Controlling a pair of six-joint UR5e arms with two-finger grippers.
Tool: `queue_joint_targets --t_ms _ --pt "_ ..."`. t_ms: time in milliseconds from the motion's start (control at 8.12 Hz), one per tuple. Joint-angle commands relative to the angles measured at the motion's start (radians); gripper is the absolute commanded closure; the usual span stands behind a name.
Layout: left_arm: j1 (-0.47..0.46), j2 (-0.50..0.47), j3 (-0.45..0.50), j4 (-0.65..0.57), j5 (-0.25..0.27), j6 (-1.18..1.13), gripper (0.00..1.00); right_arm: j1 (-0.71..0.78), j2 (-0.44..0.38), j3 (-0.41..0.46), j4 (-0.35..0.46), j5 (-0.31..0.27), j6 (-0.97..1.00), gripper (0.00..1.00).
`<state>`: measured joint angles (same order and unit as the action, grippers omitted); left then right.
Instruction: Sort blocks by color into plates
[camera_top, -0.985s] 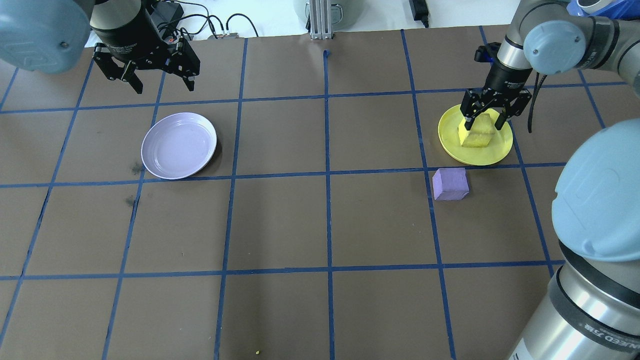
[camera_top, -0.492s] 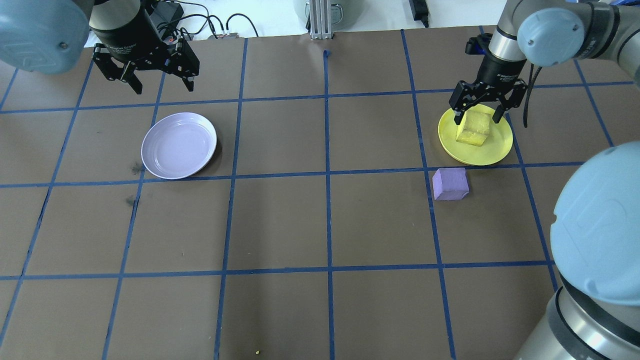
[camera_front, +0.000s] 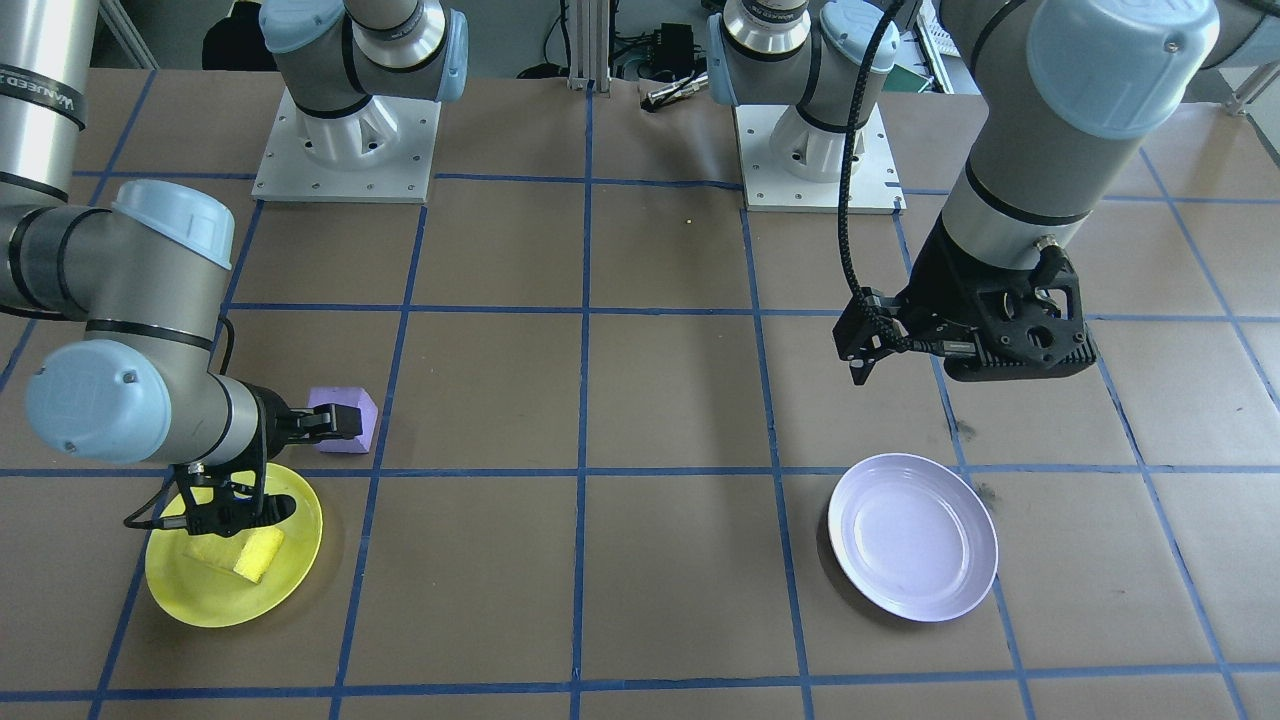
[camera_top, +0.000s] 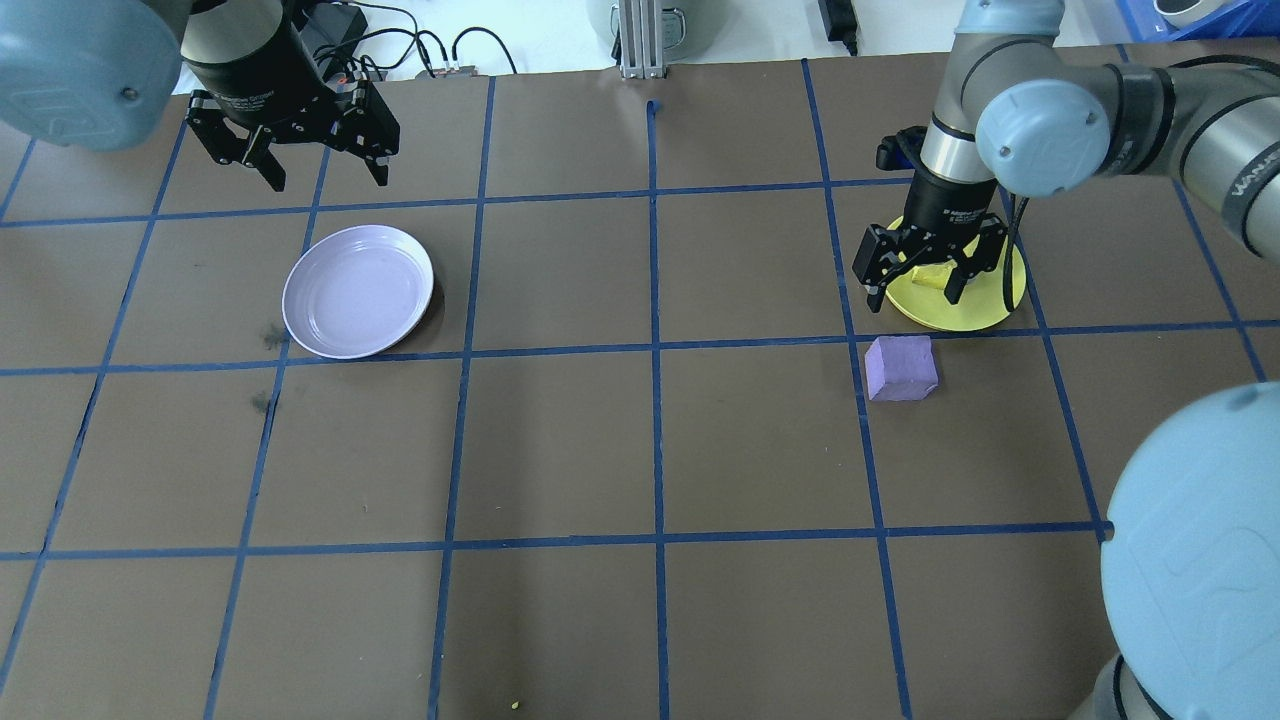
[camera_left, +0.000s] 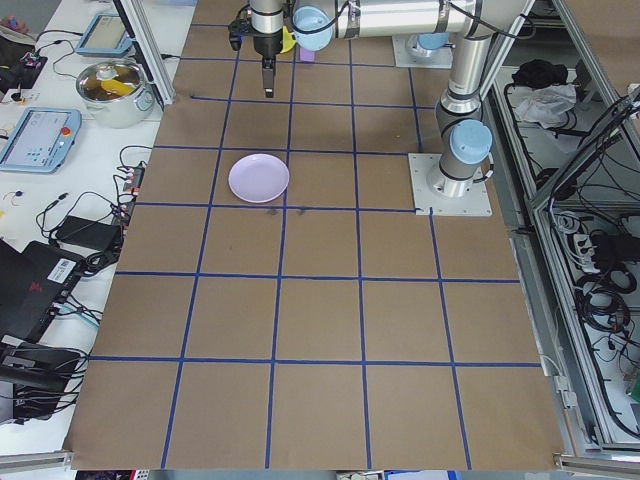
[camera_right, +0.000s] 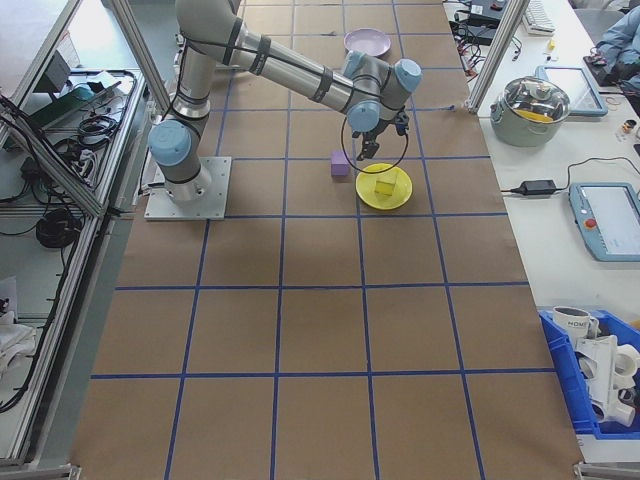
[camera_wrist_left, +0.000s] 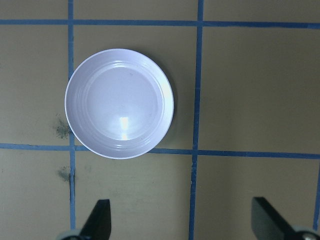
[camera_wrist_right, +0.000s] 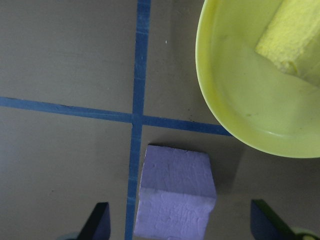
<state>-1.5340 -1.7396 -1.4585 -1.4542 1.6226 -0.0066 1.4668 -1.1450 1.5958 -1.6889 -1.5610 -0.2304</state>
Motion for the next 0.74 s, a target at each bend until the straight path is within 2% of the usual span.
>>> queue_joint_targets --t_ms 0,246,369,492,615 --pt "0.000 0.002 0.000 0.000 0.002 0.001 0.00 0.003 -0.028 0.159 -0.109 -0.002 -0.004 0.01" --pt "0.002 -0.009 0.007 -0.002 -0.001 0.002 0.00 -0.002 -0.024 0.231 -0.170 -0.004 0.000 0.02" --pt "0.002 -0.008 0.004 -0.003 -0.007 0.001 0.00 -0.002 -0.022 0.239 -0.170 -0.004 0.003 0.24" --pt "0.000 -0.009 -0.002 -0.003 -0.015 -0.001 0.00 -0.002 -0.025 0.237 -0.169 -0.005 0.003 0.77" --pt "-0.002 0.008 -0.002 -0.008 -0.013 -0.001 0.00 -0.003 -0.027 0.236 -0.173 -0.007 0.008 0.99"
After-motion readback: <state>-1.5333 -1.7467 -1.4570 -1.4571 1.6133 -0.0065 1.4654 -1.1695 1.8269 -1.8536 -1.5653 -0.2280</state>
